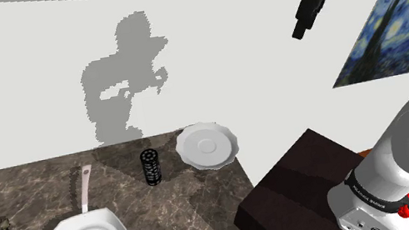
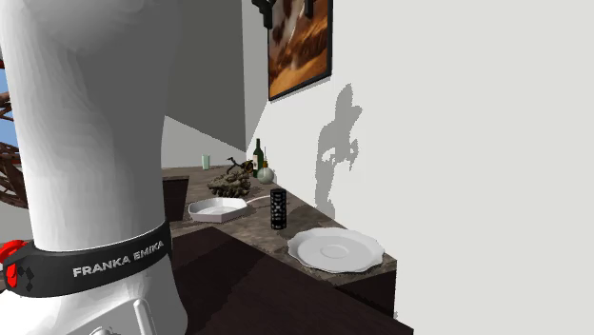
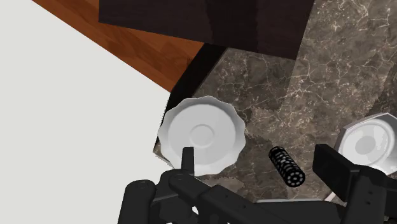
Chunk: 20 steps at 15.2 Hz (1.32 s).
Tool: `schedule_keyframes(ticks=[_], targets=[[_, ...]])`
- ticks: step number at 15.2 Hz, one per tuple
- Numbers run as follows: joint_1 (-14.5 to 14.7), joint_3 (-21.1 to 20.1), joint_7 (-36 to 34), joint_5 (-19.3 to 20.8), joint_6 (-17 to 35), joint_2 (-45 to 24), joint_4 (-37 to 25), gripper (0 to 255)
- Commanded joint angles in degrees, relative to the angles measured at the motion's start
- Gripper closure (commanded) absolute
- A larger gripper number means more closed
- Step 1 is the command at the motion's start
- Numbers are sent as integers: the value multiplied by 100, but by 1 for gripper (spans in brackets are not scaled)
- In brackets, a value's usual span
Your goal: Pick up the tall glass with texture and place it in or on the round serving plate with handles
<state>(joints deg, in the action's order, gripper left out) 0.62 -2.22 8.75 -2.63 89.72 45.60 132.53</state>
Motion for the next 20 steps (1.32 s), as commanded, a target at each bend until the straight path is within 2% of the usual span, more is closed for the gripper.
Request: schedule_keyframes(ticks=[1,11,20], targets=[[0,0,0,0,0,0,0,0],[203,-780,-714,-387,1720,-1085,620,0],[277,-1483,-1435,-387,3213,-2677,513,0]])
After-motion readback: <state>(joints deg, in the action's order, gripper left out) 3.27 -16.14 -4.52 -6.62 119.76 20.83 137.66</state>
